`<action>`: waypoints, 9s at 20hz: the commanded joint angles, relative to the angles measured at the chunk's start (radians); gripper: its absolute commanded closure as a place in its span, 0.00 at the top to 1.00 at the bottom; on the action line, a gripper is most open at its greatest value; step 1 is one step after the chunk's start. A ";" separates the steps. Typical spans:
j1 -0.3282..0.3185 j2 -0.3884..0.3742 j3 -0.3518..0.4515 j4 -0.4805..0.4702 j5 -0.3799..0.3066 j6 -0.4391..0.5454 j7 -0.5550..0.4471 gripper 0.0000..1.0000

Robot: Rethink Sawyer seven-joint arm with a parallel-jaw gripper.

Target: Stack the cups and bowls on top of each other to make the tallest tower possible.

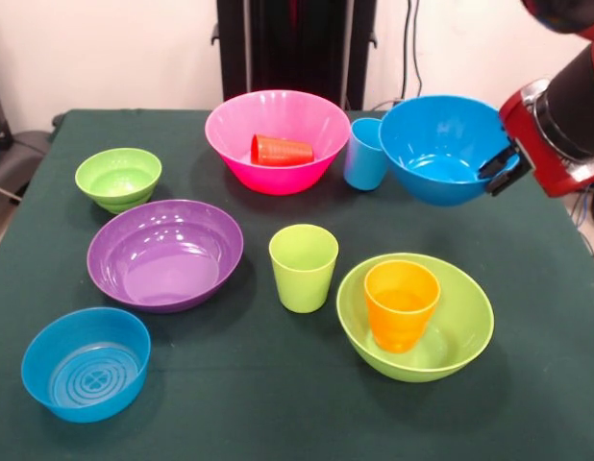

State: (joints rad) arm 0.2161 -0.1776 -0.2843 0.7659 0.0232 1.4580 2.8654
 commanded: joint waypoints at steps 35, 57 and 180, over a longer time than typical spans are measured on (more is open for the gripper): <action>-0.083 0.051 0.152 -0.234 -0.054 0.293 -0.294 0.00; -0.104 0.139 0.146 -0.268 -0.067 0.153 -0.332 0.00; -0.342 0.474 -0.999 -0.790 1.049 0.430 -0.632 0.00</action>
State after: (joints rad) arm -0.0740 0.3029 -1.1135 0.0048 0.9865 1.9045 2.6109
